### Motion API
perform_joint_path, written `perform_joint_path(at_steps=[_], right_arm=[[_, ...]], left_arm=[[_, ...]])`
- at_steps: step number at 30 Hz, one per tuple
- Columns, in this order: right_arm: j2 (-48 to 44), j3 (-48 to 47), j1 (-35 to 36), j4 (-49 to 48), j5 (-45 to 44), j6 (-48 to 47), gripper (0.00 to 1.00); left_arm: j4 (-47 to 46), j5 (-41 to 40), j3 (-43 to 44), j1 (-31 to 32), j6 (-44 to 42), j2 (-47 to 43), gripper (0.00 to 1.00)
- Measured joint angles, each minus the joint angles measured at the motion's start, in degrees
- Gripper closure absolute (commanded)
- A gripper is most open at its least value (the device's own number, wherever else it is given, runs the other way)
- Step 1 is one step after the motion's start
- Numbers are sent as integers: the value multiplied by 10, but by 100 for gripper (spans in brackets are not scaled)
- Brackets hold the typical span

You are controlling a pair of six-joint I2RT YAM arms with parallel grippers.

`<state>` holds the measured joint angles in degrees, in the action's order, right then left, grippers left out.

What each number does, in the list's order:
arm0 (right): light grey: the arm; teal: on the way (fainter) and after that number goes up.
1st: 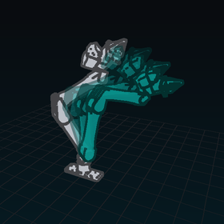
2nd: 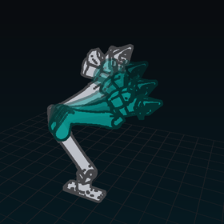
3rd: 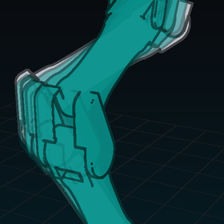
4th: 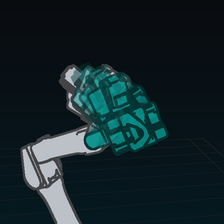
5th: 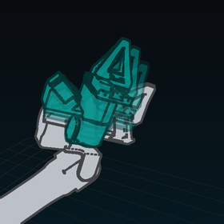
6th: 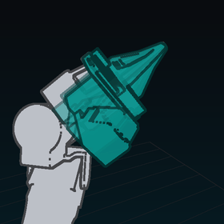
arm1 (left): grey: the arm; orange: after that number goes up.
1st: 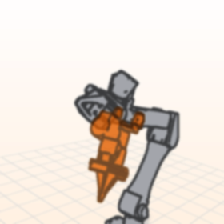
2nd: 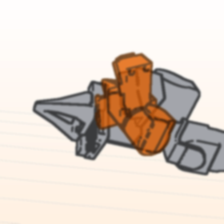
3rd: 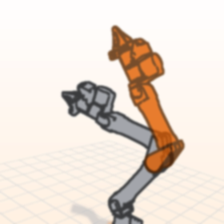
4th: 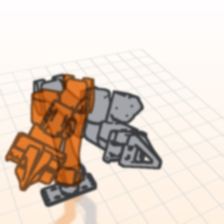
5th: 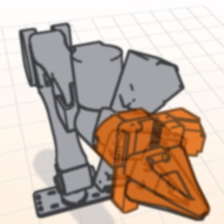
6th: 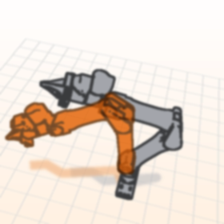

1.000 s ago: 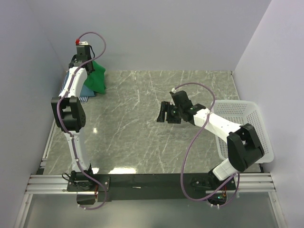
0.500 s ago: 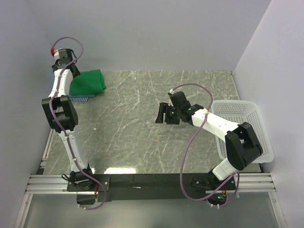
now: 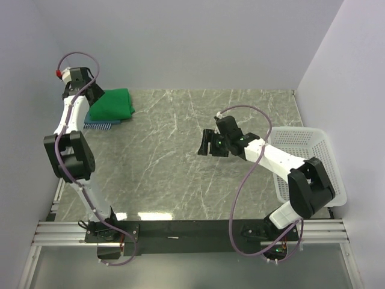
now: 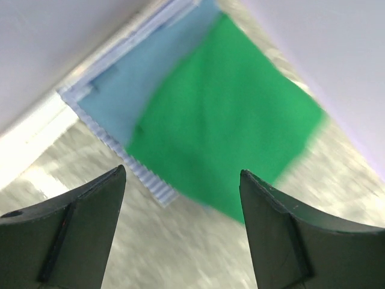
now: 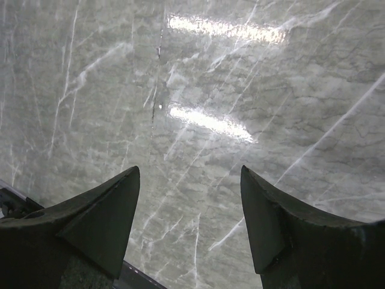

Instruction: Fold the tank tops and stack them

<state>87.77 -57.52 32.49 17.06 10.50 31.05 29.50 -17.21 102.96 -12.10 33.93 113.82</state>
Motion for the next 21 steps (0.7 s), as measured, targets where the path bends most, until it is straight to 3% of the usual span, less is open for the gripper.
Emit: perform_joint_path(at_steps=[4, 8, 15, 21], right_arm=[[-27, 9, 0, 3, -17, 0, 25], [-71, 19, 0, 8, -41, 0, 25], [-243, 74, 0, 21, -99, 11, 18], [-404, 163, 0, 23, -146, 29, 15]], left_arm=[[-29, 21, -94, 36, 28, -100, 18], [-70, 33, -227, 118, 41, -220, 19], [-118, 38, -461, 337, 54, -445, 21], [-129, -16, -575, 559, 113, -564, 21]])
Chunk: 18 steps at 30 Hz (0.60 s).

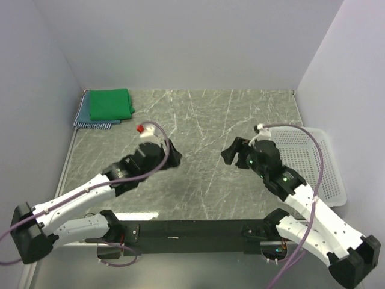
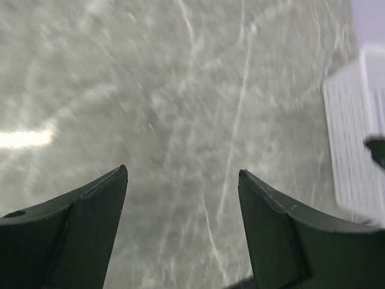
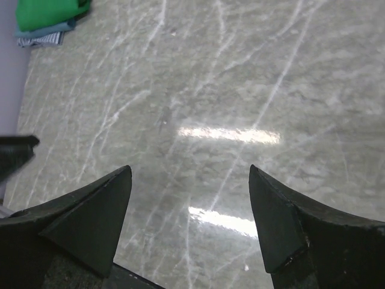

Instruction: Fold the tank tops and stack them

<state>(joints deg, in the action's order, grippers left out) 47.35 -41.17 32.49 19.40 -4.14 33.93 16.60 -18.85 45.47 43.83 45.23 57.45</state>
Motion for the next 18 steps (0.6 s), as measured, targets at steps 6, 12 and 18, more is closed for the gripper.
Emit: perform_joint_path(at_steps=[6, 12, 18], right_arm=[[-69, 70, 0, 24, -32, 18, 15], [-108, 95, 0, 33, -49, 27, 13], [-138, 95, 0, 36, -70, 27, 12]], left_arm=[[6, -76, -19, 153, 57, 18, 20], [3, -107, -20, 172, 80, 23, 20], [0, -110, -20, 175, 82, 34, 21]])
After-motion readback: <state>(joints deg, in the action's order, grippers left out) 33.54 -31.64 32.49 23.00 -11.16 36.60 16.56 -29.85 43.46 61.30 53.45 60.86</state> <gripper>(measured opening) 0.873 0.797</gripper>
